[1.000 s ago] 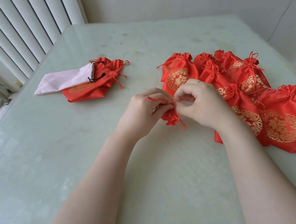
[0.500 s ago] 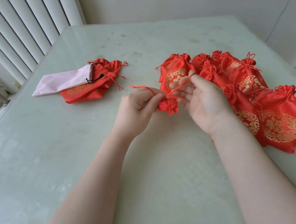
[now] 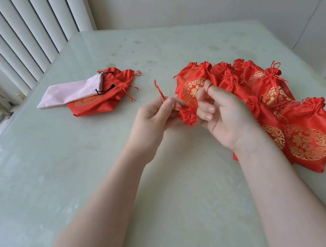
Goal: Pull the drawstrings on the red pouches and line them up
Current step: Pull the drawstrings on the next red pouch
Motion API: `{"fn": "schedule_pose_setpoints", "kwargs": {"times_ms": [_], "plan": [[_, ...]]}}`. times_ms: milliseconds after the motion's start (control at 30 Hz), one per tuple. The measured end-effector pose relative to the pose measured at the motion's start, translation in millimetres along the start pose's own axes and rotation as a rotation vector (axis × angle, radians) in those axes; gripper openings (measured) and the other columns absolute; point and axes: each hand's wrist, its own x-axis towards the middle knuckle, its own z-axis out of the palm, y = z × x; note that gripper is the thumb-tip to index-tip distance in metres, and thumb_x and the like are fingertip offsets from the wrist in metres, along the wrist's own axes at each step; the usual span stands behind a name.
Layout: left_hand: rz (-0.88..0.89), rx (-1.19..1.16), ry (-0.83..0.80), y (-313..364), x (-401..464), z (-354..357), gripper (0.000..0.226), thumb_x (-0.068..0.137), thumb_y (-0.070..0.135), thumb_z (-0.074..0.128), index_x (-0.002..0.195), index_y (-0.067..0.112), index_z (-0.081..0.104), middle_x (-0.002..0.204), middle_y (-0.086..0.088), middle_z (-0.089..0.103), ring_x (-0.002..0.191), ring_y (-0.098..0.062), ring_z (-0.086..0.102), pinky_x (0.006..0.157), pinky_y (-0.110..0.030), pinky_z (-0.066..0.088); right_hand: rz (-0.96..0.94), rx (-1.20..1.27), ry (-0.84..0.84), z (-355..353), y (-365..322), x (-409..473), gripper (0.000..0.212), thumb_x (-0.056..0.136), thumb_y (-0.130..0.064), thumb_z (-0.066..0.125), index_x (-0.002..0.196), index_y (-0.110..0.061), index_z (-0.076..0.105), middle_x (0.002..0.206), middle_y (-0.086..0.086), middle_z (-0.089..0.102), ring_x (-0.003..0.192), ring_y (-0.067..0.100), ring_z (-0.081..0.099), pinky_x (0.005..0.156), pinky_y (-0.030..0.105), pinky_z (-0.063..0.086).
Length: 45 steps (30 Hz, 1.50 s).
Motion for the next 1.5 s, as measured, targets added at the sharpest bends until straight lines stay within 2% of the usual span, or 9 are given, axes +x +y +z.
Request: {"fn": "schedule_pose_setpoints", "kwargs": {"times_ms": [167, 300, 500, 700, 867, 1067, 1233, 1367, 1500], "plan": [[-0.007, -0.116, -0.108, -3.1, 0.9, -9.2, 0.030, 0.091, 0.017, 0.050, 0.071, 0.017, 0.072, 0.082, 0.005, 0.070, 0.082, -0.011, 0.064, 0.078, -0.024, 0.051, -0.098, -0.356, -0.107, -4.7, 3.7, -0.3, 0.038, 0.092, -0.017, 0.048, 0.059, -0.012, 0.067, 0.073, 0.013, 0.050, 0.052, 0.007, 0.036, 0.048, 0.014, 0.035], [-0.199, 0.158, -0.104, -9.5, 2.2, -5.2, 0.036, 0.100, 0.016, 0.034, 0.069, 0.012, 0.052, 0.071, -0.002, 0.056, 0.067, -0.010, 0.053, 0.070, -0.021, 0.045, 0.013, -0.749, 0.021, -10.0, 15.2, 5.2, 0.035, 0.097, -0.020, 0.046, 0.067, -0.011, 0.061, 0.064, 0.003, 0.052, 0.048, 0.005, 0.044, 0.055, 0.019, 0.042], [-0.134, 0.770, -0.055, -10.9, -0.1, 1.0, 0.040, 0.099, 0.023, 0.038, 0.060, 0.016, 0.037, 0.058, 0.004, 0.034, 0.052, -0.010, 0.031, 0.055, -0.028, 0.027, -0.123, -0.822, 0.136, -11.2, 8.5, 4.3, 0.034, 0.096, -0.021, 0.045, 0.070, -0.009, 0.063, 0.054, -0.006, 0.047, 0.055, 0.012, 0.041, 0.055, 0.028, 0.035], [-0.019, 0.954, -0.213, -4.0, -2.7, 6.1, 0.040, 0.096, 0.013, 0.038, 0.057, 0.016, 0.032, 0.068, 0.003, 0.037, 0.070, -0.019, 0.039, 0.067, -0.027, 0.029, -0.189, -0.578, 0.017, -3.7, 4.3, -1.9, 0.029, 0.095, -0.009, 0.045, 0.069, -0.010, 0.060, 0.047, -0.006, 0.048, 0.045, 0.008, 0.039, 0.044, 0.020, 0.027], [0.053, 1.071, -0.291, -8.2, -7.1, 9.9, 0.043, 0.087, 0.044, 0.037, 0.077, 0.005, 0.053, 0.082, 0.001, 0.053, 0.077, -0.017, 0.051, 0.069, -0.025, 0.037, -0.206, -0.607, -0.185, -4.3, 5.4, -3.9, 0.009, 0.078, -0.012, 0.051, 0.075, -0.012, 0.059, 0.055, -0.008, 0.056, 0.052, 0.004, 0.048, 0.048, 0.013, 0.035], [-0.009, 0.850, -0.235, -8.7, -4.3, 3.1, 0.037, 0.097, 0.021, 0.036, 0.077, -0.003, 0.055, 0.075, -0.009, 0.059, 0.069, -0.023, 0.051, 0.068, -0.030, 0.041, -0.298, -0.630, -0.277, -8.4, 5.7, -1.4, 0.044, 0.077, -0.007, 0.051, 0.120, -0.018, 0.049, 0.099, -0.002, 0.060, 0.083, 0.004, 0.056, 0.078, 0.015, 0.044], [-0.132, 0.777, -0.217, -8.6, -3.1, -0.9, 0.037, 0.099, 0.022, 0.040, 0.063, 0.015, 0.045, 0.062, 0.006, 0.042, 0.059, -0.009, 0.038, 0.065, -0.028, 0.034, -0.394, -1.186, -0.262, -20.4, 5.8, 2.1, 0.037, 0.083, 0.004, 0.056, 0.105, -0.023, 0.066, 0.099, -0.012, 0.067, 0.097, 0.010, 0.062, 0.088, 0.023, 0.047], [-0.211, 0.633, -0.188, -8.1, -1.8, -5.1, 0.038, 0.095, 0.035, 0.044, 0.061, 0.021, 0.055, 0.072, -0.001, 0.056, 0.074, -0.017, 0.050, 0.081, -0.040, 0.043, -0.462, -1.320, -0.234, -19.1, 5.7, 2.1, 0.022, 0.083, 0.001, 0.061, 0.094, -0.014, 0.072, 0.087, -0.010, 0.063, 0.086, 0.005, 0.058, 0.080, 0.008, 0.041], [-0.239, 0.585, -0.180, -7.5, -1.4, -4.3, 0.036, 0.091, 0.037, 0.046, 0.062, 0.019, 0.059, 0.078, -0.004, 0.059, 0.079, -0.019, 0.052, 0.092, -0.048, 0.042, -0.458, -1.468, -0.161, -21.9, 6.9, 5.6, 0.007, 0.084, -0.012, 0.064, 0.086, -0.014, 0.071, 0.081, -0.003, 0.059, 0.083, 0.013, 0.051, 0.075, 0.022, 0.039]]}}
